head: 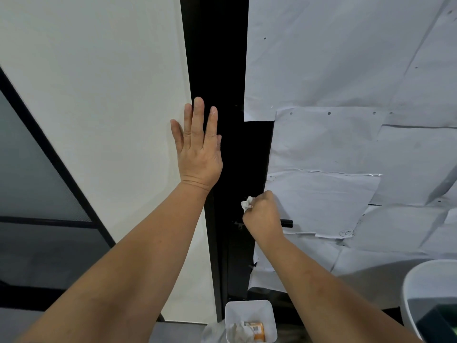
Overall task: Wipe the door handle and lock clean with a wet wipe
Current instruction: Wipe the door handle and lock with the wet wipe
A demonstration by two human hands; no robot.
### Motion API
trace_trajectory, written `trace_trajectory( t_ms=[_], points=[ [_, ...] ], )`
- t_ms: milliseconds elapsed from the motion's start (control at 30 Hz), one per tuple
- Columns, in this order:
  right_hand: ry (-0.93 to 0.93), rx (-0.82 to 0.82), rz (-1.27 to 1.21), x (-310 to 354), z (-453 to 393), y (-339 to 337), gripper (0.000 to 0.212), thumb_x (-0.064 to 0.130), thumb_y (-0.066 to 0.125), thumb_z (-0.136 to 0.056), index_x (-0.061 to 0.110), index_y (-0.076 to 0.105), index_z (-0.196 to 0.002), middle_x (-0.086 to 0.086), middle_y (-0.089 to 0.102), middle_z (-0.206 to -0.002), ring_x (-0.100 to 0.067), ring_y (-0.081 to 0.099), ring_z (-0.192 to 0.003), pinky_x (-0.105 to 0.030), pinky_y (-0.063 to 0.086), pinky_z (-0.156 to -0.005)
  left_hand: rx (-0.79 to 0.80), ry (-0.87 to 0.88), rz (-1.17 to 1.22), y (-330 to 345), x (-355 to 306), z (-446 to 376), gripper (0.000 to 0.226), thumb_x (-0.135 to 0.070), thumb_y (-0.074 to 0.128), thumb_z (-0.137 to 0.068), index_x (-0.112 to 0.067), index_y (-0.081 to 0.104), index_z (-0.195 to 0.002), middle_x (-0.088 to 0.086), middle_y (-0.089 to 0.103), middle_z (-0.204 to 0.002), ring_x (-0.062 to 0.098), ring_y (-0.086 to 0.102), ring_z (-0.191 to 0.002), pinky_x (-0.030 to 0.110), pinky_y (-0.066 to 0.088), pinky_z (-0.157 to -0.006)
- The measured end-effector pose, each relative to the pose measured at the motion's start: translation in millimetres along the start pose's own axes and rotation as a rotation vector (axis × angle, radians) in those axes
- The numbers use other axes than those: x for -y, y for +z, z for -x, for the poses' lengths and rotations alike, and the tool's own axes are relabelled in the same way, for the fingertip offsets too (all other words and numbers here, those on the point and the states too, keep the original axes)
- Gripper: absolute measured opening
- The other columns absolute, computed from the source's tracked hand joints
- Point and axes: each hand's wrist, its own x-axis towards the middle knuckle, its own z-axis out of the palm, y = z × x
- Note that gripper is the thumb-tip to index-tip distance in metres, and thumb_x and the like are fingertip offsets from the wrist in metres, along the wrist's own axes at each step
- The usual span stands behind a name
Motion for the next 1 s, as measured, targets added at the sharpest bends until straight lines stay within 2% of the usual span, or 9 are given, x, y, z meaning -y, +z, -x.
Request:
trace_trajectory(
  t_ms=[67,233,400,567,633,733,833,967,1000],
  points=[
    [-0.083,-0.016,-0.010,6,3,0,0.021,-0.005,0.052,-0.074,0.013,0.044,-0.080,-0.001,0.046,-0.084,-0.008,0.050,-0.067,-0.012,0.040,-0.055,-0.009,0.002,0.003,1,0,0,0.045,-0.014,0.036,-0.103,-0.009,0.026,-0.146,-0.007,-0.021,-0.160,0.018,-0.008,-0.148,0.055,0.006,-0.117],
    [-0.474,0.023,0.184,16,11,4,0.032,-0.010,0.051,-0.071,0.000,0.063,-0.099,-0.008,0.049,-0.116,-0.021,0.051,-0.097,-0.023,0.049,-0.083,-0.021,0.003,-0.006,2,1,1,0.048,-0.012,0.039,-0.102,-0.010,0.025,-0.147,-0.007,-0.020,-0.160,0.018,-0.008,-0.148,0.055,0.006,-0.117],
    [-0.586,0.080,0.392,28,7,9,0.017,-0.003,0.053,-0.070,0.001,0.066,-0.081,-0.012,0.053,-0.109,-0.030,0.052,-0.108,-0.041,0.046,-0.098,-0.023,0.008,-0.011,1,1,1,0.048,-0.012,0.041,-0.102,-0.010,0.025,-0.147,-0.006,-0.020,-0.160,0.019,-0.007,-0.148,0.055,0.006,-0.117],
    [-0.483,-0.032,0.198,29,9,14,0.018,-0.006,0.045,-0.073,0.001,0.061,-0.079,-0.011,0.053,-0.098,-0.025,0.053,-0.092,-0.034,0.049,-0.092,-0.015,0.008,-0.009,0,0,0,0.047,-0.012,0.038,-0.102,-0.010,0.025,-0.147,-0.007,-0.021,-0.160,0.019,-0.008,-0.148,0.054,0.005,-0.118],
    [-0.326,-0.103,-0.087,35,8,13,0.015,-0.006,0.045,-0.074,0.004,0.055,-0.079,-0.010,0.050,-0.096,-0.022,0.053,-0.077,-0.031,0.052,-0.073,-0.009,0.006,-0.002,-1,0,0,0.046,-0.013,0.037,-0.103,-0.010,0.025,-0.147,-0.007,-0.022,-0.159,0.018,-0.009,-0.148,0.055,0.005,-0.117],
    [-0.015,-0.136,-0.487,56,10,14,0.017,0.010,0.048,-0.078,0.017,0.053,-0.093,-0.009,0.054,-0.102,-0.018,0.057,-0.083,-0.031,0.052,-0.078,-0.020,0.006,-0.002,1,1,0,0.045,-0.013,0.036,-0.103,-0.010,0.025,-0.147,-0.007,-0.021,-0.160,0.018,-0.008,-0.148,0.054,0.005,-0.118],
    [0.075,-0.027,-0.437,65,18,21,0.036,0.001,0.055,-0.079,0.006,0.049,-0.114,-0.003,0.048,-0.115,-0.015,0.056,-0.096,-0.024,0.053,-0.082,-0.018,0.006,0.010,1,1,1,0.046,-0.013,0.038,-0.102,-0.011,0.025,-0.147,-0.008,-0.021,-0.160,0.018,-0.008,-0.148,0.053,0.003,-0.118],
    [0.090,0.022,-0.361,60,16,22,0.024,-0.004,0.055,-0.082,-0.001,0.054,-0.105,-0.001,0.046,-0.102,-0.014,0.049,-0.091,-0.005,0.041,-0.069,-0.024,0.006,0.009,2,2,1,0.047,-0.013,0.039,-0.102,-0.011,0.025,-0.147,-0.007,-0.021,-0.159,0.018,-0.009,-0.148,0.053,0.004,-0.118],
    [0.095,0.047,-0.329,60,14,18,0.022,-0.002,0.055,-0.081,-0.002,0.055,-0.103,-0.003,0.047,-0.101,-0.014,0.048,-0.089,-0.007,0.041,-0.068,-0.026,0.007,0.012,2,2,1,0.046,-0.014,0.038,-0.103,-0.011,0.025,-0.147,-0.007,-0.021,-0.160,0.018,-0.009,-0.148,0.053,0.004,-0.118]
  ],
)
